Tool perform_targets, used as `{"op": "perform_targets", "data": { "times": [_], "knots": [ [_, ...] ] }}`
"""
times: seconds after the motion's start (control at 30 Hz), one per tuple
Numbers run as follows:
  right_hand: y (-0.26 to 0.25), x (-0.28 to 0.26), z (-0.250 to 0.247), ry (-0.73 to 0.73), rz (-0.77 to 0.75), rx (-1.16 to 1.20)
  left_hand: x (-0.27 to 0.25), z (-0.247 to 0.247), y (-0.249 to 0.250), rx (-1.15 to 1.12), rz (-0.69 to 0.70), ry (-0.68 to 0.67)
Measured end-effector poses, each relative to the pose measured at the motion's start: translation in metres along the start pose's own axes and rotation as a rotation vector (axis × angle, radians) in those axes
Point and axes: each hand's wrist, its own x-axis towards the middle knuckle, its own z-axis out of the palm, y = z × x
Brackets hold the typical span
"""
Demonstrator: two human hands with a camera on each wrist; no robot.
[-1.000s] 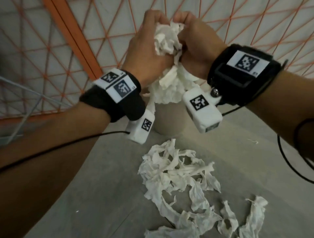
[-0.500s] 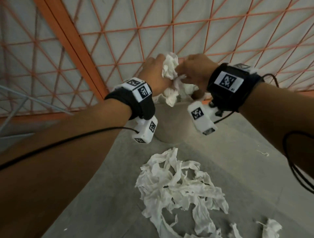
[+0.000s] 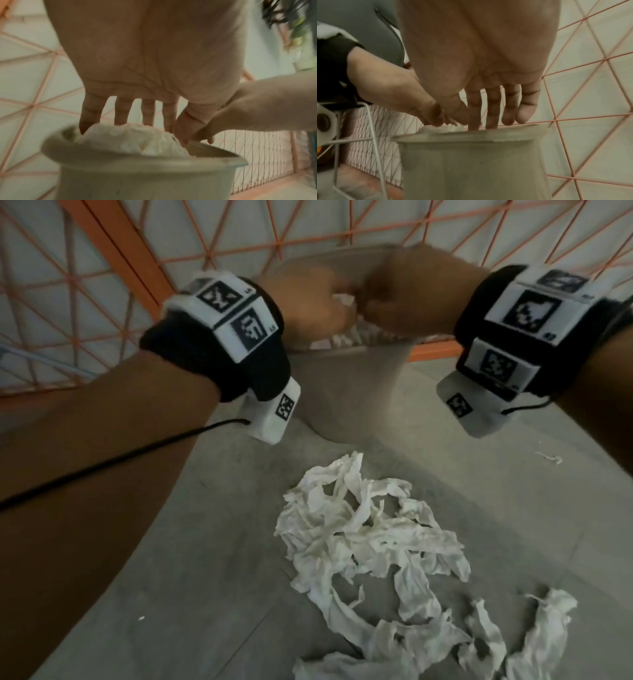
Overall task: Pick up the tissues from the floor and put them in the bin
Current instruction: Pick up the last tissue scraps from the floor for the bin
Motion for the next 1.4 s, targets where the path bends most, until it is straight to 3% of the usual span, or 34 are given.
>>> {"op": "perform_targets", "data": {
  "times": [0.1, 0.2, 0.27, 0.37, 0.47, 0.53, 0.6, 0.67, 0.73, 0.83, 0.93, 1.03, 1.27, 1.4],
  "knots": [
    [0.008, -0.036, 0.001, 0.254, -0.049, 0.191, -0.028, 0.004, -0.012, -0.146, 0.143, 0.250],
    [0.011, -0.074, 0.011, 0.371, -0.048, 0.347, -0.065, 0.022, -0.009, -0.274, 0.274, 0.626],
    [0.009, -0.098, 0.027, 0.353, -0.029, 0.449, -0.089, 0.054, -0.001, -0.334, 0.311, 0.657],
    [0.005, -0.129, 0.070, 0.190, 0.010, 0.572, -0.109, 0.120, -0.004, -0.346, 0.286, 0.379],
    [0.008, -0.144, 0.126, -0.133, 0.024, 0.442, -0.109, 0.175, -0.015, -0.289, 0.043, -0.168],
    [0.009, -0.152, 0.156, -0.431, 0.059, 0.321, -0.105, 0.197, -0.018, -0.215, -0.035, -0.448],
    [0.011, -0.163, 0.181, -0.647, 0.081, 0.215, -0.099, 0.213, -0.016, -0.125, -0.043, -0.580],
    [0.010, -0.176, 0.200, -0.695, 0.074, 0.143, -0.094, 0.227, -0.012, -0.041, -0.036, -0.618],
    [0.009, -0.186, 0.211, -0.623, 0.071, 0.076, -0.094, 0.240, -0.006, -0.004, -0.019, -0.579],
    [0.008, -0.193, 0.218, -0.500, 0.075, 0.085, -0.100, 0.255, 0.002, -0.074, -0.010, -0.412],
    [0.008, -0.191, 0.216, -0.456, 0.126, 0.242, -0.104, 0.258, 0.008, -0.157, 0.024, -0.271],
    [0.007, -0.183, 0.206, -0.354, 0.172, 0.386, -0.106, 0.248, 0.013, -0.301, -0.030, -0.196],
    [0.002, -0.168, 0.151, -0.221, 0.484, 0.838, -0.125, 0.194, 0.012, -0.658, -0.087, 0.141],
    [-0.001, -0.173, 0.137, -0.199, 0.396, 0.800, -0.144, 0.188, 0.004, -0.713, -0.061, 0.172]
  ]
}}
